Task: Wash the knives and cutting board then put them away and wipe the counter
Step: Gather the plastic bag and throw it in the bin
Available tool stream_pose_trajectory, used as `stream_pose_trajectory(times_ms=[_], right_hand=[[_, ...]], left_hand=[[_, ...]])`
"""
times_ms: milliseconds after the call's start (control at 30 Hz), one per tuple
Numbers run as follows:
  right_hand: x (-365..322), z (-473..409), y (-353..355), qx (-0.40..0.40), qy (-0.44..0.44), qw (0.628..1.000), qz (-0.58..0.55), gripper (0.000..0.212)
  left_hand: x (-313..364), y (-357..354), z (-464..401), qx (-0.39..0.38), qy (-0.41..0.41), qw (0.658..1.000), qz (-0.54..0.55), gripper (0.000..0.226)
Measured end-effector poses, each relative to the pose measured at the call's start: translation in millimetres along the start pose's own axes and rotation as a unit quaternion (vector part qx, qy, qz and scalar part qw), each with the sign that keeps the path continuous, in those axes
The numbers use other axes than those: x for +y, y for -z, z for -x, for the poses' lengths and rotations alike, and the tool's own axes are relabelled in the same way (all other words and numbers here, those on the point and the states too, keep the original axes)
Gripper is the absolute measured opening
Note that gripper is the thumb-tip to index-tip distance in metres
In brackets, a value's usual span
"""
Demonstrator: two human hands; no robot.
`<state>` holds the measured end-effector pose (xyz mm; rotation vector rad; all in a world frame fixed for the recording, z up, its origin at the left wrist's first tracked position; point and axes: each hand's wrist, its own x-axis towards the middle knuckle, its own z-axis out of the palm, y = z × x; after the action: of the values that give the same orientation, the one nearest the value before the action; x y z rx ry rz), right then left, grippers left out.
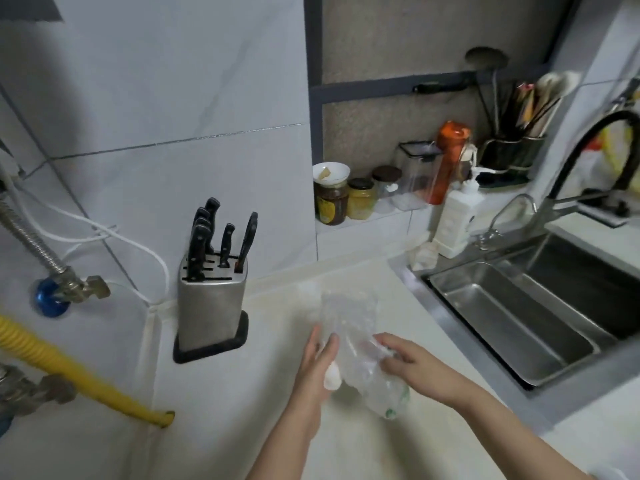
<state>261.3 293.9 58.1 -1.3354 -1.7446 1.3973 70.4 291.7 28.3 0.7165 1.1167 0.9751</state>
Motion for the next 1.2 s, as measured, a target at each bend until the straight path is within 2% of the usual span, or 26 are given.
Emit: stream_pose_trajectory(times_ms=[67,133,233,300,367,467,533,600,733,800,867,933,1000,1033,1100,1200], right_hand=[[-2.7,28.4,12.4,0.002,-0.013,1.0,-0.023,0.039],[-0.7,57.4,24.0,0.012,-0.015,0.999,-0.029,0.039],[10.6,104.2,43.7,0.078,-0.007,0.996,-0.05,0.03],[23.1,136.8,57.6,0.159,0.005,0.984,-0.078,0.021],[36.4,170.1,70.8,0.269,0.017,0.959,-0.09,0.033],[53.2,224.0,94.2,0.38,0.016,0.924,-0.028,0.07],[66.6,262.3,112.4,0.397,0.017,0.917,0.016,0.088],[77.5,303.1,130.2,0.39,0.008,0.92,0.041,0.097],[99.3,388.2,154.3,0.322,-0.011,0.944,-0.066,0.091],[114.1,431.1,159.0,0.313,-0.005,0.94,-0.134,0.085],[129.4,471.1,158.9,0.359,-0.009,0.91,-0.208,0.074],[143.7,507.5,156.3,0.44,-0.019,0.862,-0.25,0.062],[158.1,538.4,154.1,0.528,-0.028,0.808,-0.26,0.044],[167.9,551.6,153.6,0.575,-0.035,0.775,-0.26,0.035],[182.2,573.3,152.6,0.655,-0.045,0.708,-0.262,0.025],[205.4,600.4,150.7,0.711,-0.081,0.643,-0.272,0.016]], left_hand=[[-6.8,-30.9,4.0,-0.048,0.011,0.999,0.006,0.089],[-15.3,-61.7,7.1,-0.068,0.02,0.997,0.02,0.087],[-29.2,-110.1,17.7,-0.074,0.014,0.997,0.021,0.064],[-39.2,-142.1,29.2,-0.093,0.004,0.996,0.009,0.054],[-49.3,-173.4,41.8,-0.116,0.003,0.993,-0.015,0.053],[-69.1,-223.2,63.7,-0.16,0.016,0.985,-0.061,0.048],[-81.8,-255.4,85.1,-0.2,0.035,0.973,-0.105,0.047],[-95.7,-286.1,108.0,-0.244,0.065,0.958,-0.138,0.048],[-125.2,-339.9,147.0,-0.34,0.108,0.905,-0.232,0.057],[-144.0,-365.2,169.2,-0.392,0.111,0.876,-0.259,0.047],[-163.4,-390.9,189.7,-0.431,0.114,0.859,-0.253,0.033],[-184.4,-418.2,204.4,-0.449,0.132,0.858,-0.21,0.031],[-210.8,-441.2,211.5,-0.473,0.137,0.849,-0.191,0.06],[-222.8,-451.7,215.7,-0.498,0.115,0.834,-0.206,0.073],[-246.1,-476.8,228.5,-0.544,0.037,0.793,-0.272,0.086],[-281.2,-514.1,248.8,-0.566,-0.099,0.733,-0.365,0.077]])
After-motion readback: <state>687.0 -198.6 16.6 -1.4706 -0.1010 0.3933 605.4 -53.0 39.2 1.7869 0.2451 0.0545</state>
